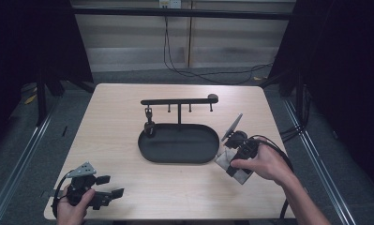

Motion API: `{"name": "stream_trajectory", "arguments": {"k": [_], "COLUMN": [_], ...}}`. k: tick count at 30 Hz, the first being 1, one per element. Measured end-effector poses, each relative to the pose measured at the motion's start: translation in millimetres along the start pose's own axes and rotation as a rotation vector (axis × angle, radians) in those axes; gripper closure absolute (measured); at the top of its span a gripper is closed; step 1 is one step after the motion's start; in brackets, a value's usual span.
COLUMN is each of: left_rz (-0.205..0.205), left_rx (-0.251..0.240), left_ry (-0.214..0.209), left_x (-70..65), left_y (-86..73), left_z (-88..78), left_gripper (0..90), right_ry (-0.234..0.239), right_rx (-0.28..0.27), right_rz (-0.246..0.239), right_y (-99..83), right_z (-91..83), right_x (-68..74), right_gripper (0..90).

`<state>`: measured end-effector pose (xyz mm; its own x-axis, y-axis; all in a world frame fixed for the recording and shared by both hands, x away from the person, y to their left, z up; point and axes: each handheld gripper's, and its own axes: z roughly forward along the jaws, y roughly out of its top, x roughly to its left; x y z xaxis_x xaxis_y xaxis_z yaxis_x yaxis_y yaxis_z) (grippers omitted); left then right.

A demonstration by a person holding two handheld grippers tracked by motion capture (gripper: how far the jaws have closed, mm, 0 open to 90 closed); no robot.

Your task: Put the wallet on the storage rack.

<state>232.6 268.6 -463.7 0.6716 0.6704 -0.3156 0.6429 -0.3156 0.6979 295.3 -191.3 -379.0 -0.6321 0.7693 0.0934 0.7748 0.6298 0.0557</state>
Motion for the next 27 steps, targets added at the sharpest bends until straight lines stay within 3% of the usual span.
{"name": "stream_trajectory", "arguments": {"k": [14,27], "left_rz": [0.002,0.001], "left_rx": [0.012,0.016], "left_ry": [-0.009,-0.008], "left_x": [-0.6,-0.4], "left_y": [0.1,0.0], "left_z": [1.3,2.0], "left_gripper": [17.0,17.0], "right_ry": [-0.009,-0.001], "right_rx": [-0.018,0.004], "right_rz": [0.008,0.013], "right_y": [16.9,34.4], "right_z": [-9.3,-12.6], "right_x": [-3.6,-7.8], "right_gripper": [33.6,33.6]}}
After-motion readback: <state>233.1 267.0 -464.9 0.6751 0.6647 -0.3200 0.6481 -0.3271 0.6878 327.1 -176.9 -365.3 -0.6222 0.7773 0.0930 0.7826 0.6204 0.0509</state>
